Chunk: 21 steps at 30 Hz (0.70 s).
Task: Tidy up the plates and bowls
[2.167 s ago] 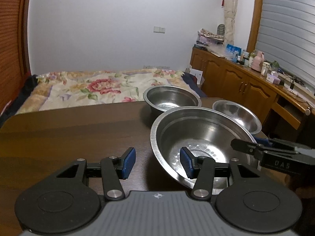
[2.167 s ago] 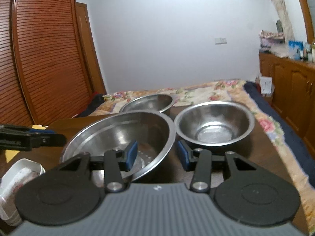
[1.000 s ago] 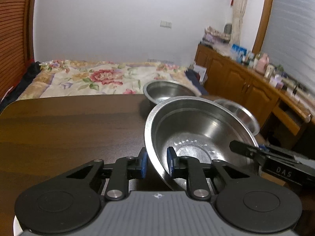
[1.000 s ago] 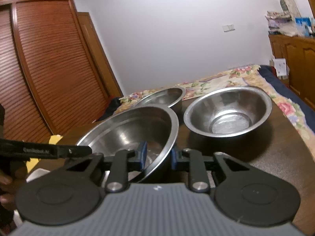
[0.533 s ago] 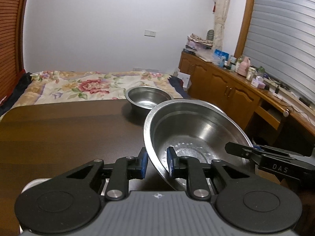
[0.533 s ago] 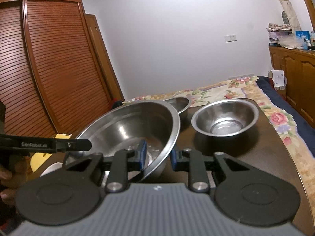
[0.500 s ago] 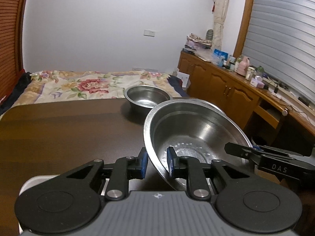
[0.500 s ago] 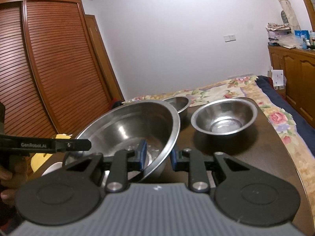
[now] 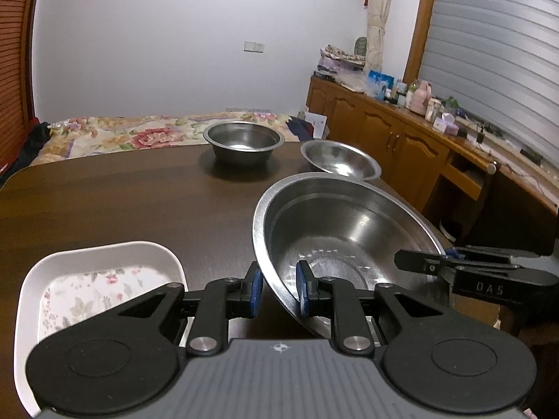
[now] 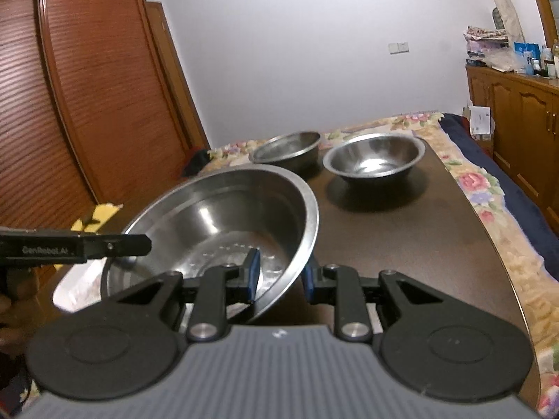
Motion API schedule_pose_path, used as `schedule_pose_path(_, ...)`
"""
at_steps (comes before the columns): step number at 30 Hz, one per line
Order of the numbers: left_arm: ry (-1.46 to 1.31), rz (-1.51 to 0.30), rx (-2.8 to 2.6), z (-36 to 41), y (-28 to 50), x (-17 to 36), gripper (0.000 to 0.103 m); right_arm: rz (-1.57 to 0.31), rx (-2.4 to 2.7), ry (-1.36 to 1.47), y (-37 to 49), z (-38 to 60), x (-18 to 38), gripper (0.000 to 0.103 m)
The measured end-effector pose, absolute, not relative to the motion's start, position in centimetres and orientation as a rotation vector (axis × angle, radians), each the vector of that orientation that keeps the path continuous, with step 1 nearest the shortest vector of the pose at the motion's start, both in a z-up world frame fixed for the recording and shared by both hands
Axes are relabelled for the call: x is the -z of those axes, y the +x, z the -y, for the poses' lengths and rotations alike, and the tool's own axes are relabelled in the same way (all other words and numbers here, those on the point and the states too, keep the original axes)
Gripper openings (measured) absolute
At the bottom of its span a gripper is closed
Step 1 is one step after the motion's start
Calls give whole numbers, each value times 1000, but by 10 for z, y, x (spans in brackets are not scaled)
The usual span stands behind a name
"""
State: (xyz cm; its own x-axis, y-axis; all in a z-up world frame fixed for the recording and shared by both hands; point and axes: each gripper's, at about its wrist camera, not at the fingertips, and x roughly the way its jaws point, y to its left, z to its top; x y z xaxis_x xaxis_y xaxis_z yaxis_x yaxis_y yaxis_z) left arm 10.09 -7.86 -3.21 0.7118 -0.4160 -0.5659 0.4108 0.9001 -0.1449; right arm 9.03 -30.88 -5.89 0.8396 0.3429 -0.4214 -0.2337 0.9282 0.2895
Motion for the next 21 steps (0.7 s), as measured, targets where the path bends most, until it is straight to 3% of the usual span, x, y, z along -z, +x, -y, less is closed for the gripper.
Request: schedule_pose_path(21,-25,-663,443,73,102,45,25,-513,-293,225,81,301,70,27)
